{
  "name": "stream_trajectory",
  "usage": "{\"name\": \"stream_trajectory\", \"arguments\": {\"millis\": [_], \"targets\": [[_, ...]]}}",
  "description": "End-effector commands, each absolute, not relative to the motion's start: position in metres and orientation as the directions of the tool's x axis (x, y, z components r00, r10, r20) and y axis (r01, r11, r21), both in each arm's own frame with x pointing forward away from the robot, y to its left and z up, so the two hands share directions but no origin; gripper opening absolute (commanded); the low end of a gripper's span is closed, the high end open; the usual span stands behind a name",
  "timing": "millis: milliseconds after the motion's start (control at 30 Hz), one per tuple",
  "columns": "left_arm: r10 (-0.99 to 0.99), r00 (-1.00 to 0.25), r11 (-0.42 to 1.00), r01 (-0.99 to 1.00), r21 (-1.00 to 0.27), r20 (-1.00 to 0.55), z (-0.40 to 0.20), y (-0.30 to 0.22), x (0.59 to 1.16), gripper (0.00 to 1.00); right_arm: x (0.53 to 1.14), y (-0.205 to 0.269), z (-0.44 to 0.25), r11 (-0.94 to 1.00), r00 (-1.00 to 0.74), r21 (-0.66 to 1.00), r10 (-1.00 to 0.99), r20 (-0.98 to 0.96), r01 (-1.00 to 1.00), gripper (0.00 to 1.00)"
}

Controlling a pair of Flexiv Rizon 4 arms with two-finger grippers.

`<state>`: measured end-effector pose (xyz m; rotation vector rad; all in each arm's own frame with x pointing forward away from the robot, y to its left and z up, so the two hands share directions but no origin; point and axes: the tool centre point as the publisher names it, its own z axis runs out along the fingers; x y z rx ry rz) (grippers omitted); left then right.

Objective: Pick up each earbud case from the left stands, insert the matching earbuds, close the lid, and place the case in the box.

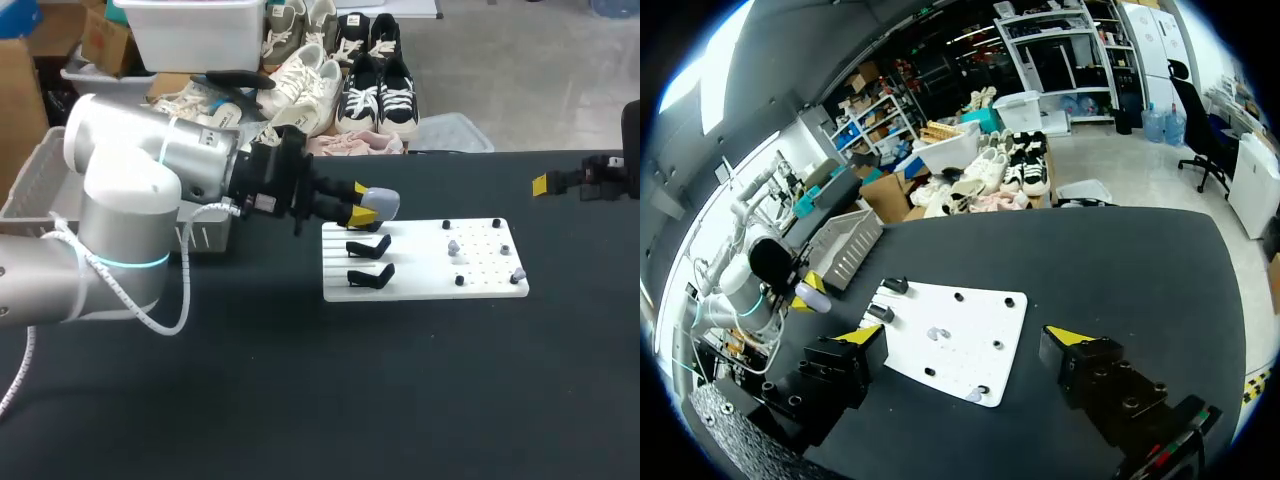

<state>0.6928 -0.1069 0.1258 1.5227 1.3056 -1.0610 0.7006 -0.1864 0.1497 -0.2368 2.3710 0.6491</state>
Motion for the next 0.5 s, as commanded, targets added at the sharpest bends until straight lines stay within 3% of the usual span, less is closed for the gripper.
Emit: {"name": "stream_trajectory", "arguments": {"millis": [33, 500], "targets": [[0.247, 0.126, -0.014, 0.992, 0.126, -0.961, 0.129, -0.107, 0.672, 0.0, 0.701, -0.187, 0.15, 0.859, -0.766, 0.391, -0.001, -0.642, -0.329, 1.0], [0.226, 0.135, -0.011, 0.991, 0.136, -0.965, 0.144, -0.104, 0.66, 0.0, 0.701, -0.187, 0.15, 0.859, -0.766, 0.391, -0.001, -0.642, -0.329, 1.0]]}}
